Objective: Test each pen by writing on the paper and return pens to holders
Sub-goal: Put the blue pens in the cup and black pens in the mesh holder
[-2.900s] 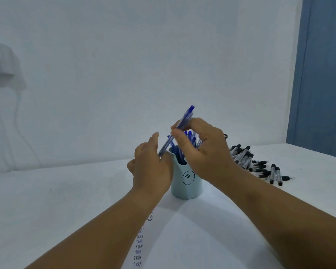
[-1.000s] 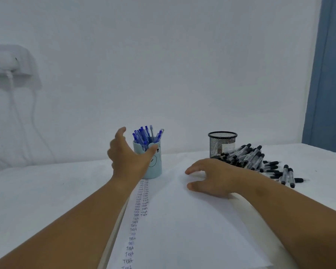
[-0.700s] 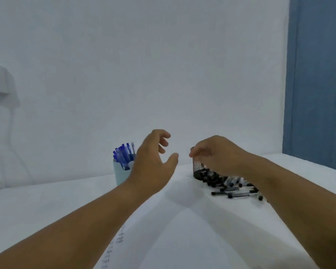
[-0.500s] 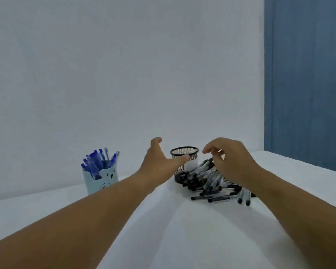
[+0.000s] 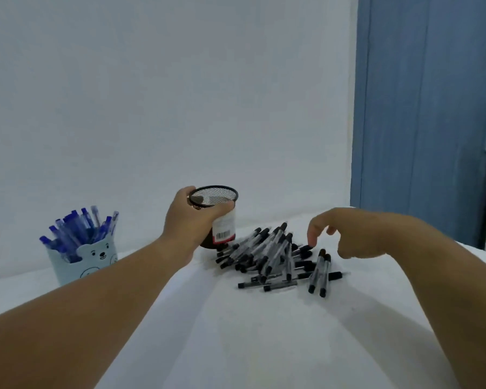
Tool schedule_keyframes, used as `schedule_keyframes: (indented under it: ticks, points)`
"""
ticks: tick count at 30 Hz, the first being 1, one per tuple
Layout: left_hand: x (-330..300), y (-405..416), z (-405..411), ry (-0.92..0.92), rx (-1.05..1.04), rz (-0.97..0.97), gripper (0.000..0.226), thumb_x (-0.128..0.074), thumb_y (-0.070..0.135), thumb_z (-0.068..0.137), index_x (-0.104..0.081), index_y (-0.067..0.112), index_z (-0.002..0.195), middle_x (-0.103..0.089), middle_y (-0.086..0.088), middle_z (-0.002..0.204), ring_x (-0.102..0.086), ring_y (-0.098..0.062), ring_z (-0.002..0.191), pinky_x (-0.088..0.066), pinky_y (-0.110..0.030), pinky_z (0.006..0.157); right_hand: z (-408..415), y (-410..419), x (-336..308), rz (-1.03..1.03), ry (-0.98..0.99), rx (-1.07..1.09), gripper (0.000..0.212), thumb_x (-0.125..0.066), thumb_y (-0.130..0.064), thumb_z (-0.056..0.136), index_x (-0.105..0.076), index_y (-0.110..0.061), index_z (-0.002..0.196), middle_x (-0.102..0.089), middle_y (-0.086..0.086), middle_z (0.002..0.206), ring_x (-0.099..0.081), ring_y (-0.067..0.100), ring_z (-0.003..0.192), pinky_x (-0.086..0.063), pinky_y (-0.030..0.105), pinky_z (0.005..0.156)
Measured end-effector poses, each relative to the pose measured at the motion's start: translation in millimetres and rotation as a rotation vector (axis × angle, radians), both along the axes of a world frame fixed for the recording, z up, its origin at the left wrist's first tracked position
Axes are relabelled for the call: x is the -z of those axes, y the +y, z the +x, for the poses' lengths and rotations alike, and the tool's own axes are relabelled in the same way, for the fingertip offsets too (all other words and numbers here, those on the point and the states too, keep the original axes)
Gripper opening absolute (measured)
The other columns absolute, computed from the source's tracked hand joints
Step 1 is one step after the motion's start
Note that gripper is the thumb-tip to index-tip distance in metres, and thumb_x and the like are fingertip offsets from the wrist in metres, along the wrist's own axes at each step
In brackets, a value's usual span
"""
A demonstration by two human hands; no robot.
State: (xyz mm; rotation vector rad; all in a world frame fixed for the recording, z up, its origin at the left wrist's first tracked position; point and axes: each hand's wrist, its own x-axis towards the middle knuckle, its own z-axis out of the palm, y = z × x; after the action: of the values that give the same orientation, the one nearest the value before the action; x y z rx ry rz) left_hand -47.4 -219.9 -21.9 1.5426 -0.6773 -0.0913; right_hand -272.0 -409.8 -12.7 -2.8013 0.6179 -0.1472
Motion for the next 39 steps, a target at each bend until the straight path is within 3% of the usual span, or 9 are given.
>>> schedule_keyframes:
  ticks: [4, 7, 12, 17, 22, 26, 29, 33, 39]
  points:
    - [1.4, 22.2, 0.8, -0.007, 0.004, 0.013, 0.085, -0.09, 0.032, 0.072, -0.044, 0.021, 0.143, -0.057, 0.008, 0.123, -0.059, -0.006, 0.102, -0.043, -0.018, 0.07, 2.4, 11.1, 3.6, 0.0, 0.1, -0.041, 0.057, -0.06, 0.005, 0.077, -0.068, -0.05, 0.089, -0.052, -0.026, 0.113, -0.056, 0.007, 0.111, -0.052, 0.029, 0.083]
    - [12.5, 30.9, 1.0, 0.041, 0.018, 0.062, 0.085, -0.092, 0.04, 0.067, -0.05, 0.018, 0.137, -0.063, 0.002, 0.123, -0.062, -0.014, 0.108, -0.047, -0.026, 0.071, 13.1, 23.0, 7.9, 0.031, -0.162, 0.0, 0.05, -0.044, 0.009, 0.078, -0.063, -0.037, 0.083, -0.056, -0.011, 0.111, -0.06, 0.013, 0.096, -0.049, 0.025, 0.067]
    - [18.5, 41.0, -4.6, 0.106, -0.016, -0.039, 0.082, -0.088, 0.034, 0.075, -0.043, 0.021, 0.143, -0.058, 0.007, 0.12, -0.057, -0.012, 0.107, -0.044, -0.024, 0.075, 65.7, 53.2, 12.3, 0.028, -0.414, -0.13, 0.044, -0.038, 0.006, 0.094, -0.062, -0.029, 0.105, -0.047, -0.015, 0.117, -0.056, 0.014, 0.106, -0.048, 0.025, 0.08]
    - [17.8, 51.6, -4.2, 0.078, -0.049, -0.095, 0.088, -0.084, 0.034, 0.079, -0.034, 0.024, 0.152, -0.051, 0.006, 0.133, -0.05, -0.015, 0.117, -0.039, -0.019, 0.073, 127.8, 57.3, -2.0, -0.033, -0.156, -0.173, 0.055, -0.037, 0.006, 0.094, -0.061, -0.029, 0.13, -0.047, -0.005, 0.145, -0.047, 0.018, 0.133, -0.044, 0.03, 0.101]
    - [18.5, 60.9, -8.1, -0.016, -0.086, -0.025, 0.093, -0.083, 0.038, 0.079, -0.028, 0.029, 0.154, -0.05, 0.006, 0.14, -0.051, -0.017, 0.123, -0.044, -0.03, 0.093, 173.2, 69.8, 0.4, -0.18, 0.039, -0.23, 0.067, -0.039, 0.012, 0.09, -0.059, -0.031, 0.139, -0.056, 0.002, 0.14, -0.055, 0.016, 0.117, -0.047, 0.028, 0.094]
    - [30.3, 75.3, -16.2, -0.131, -0.161, 0.019, 0.094, -0.082, 0.041, 0.079, -0.027, 0.033, 0.155, -0.05, 0.012, 0.143, -0.048, -0.008, 0.125, -0.038, -0.024, 0.1, 203.8, 70.6, 8.4, -0.285, 0.086, -0.286, 0.051, -0.051, 0.006, 0.084, -0.075, -0.038, 0.086, -0.072, -0.004, 0.093, -0.062, 0.015, 0.08, -0.058, 0.04, 0.081]
    - [39.1, 81.5, -19.8, -0.198, -0.164, 0.027, 0.096, -0.081, 0.041, 0.079, -0.025, 0.032, 0.156, -0.047, 0.014, 0.145, -0.043, 0.001, 0.119, -0.031, -0.017, 0.097, 207.8, 68.5, 1.6, -0.316, -0.004, -0.293, 0.047, -0.058, 0.006, 0.086, -0.056, -0.032, 0.057, -0.057, -0.013, 0.065, -0.054, 0.004, 0.06, -0.049, 0.029, 0.063]
    - [45.6, 85.7, -19.6, -0.272, -0.169, 0.03, 0.099, -0.082, 0.043, 0.078, -0.023, 0.032, 0.157, -0.045, 0.013, 0.149, -0.042, -0.001, 0.13, -0.033, -0.018, 0.106, 211.5, 53.2, -7.8, -0.298, -0.204, -0.335, 0.009, -0.066, -0.007, 0.093, -0.072, -0.014, 0.096, -0.061, -0.003, 0.097, -0.06, 0.018, 0.094, -0.051, 0.037, 0.087]
    - [51.3, 86.5, -16.4, -0.298, -0.178, 0.027, 0.1, -0.082, 0.044, 0.076, -0.024, 0.031, 0.157, -0.044, 0.012, 0.15, -0.04, -0.004, 0.137, -0.033, -0.024, 0.114, 194.6, 53.2, -4.0, -0.168, 0.006, -0.302, 0.018, -0.042, -0.028, 0.107, -0.056, -0.018, 0.102, -0.059, -0.001, 0.096, -0.053, 0.022, 0.092, -0.041, 0.034, 0.079]
